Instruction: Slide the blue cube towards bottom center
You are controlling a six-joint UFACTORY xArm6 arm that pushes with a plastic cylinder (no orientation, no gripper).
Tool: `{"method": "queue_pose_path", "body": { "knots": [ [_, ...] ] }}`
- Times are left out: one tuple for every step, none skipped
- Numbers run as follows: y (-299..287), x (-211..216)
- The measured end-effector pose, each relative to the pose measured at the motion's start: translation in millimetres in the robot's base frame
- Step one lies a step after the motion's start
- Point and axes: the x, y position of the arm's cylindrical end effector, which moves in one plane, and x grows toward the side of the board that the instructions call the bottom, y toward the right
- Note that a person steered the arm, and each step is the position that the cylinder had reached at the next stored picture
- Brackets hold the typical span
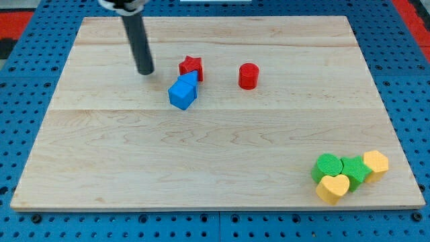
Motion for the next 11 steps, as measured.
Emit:
{"method": "queue_pose_path", "body": {
  "knots": [
    [61, 0],
    [94, 0],
    [58, 7],
    [-37, 33],
    [-68, 80],
    [-50, 124],
    [-43, 132],
    [-43, 109],
    [-37, 94],
    [-37, 94],
    [-26, 91]
  ]
}}
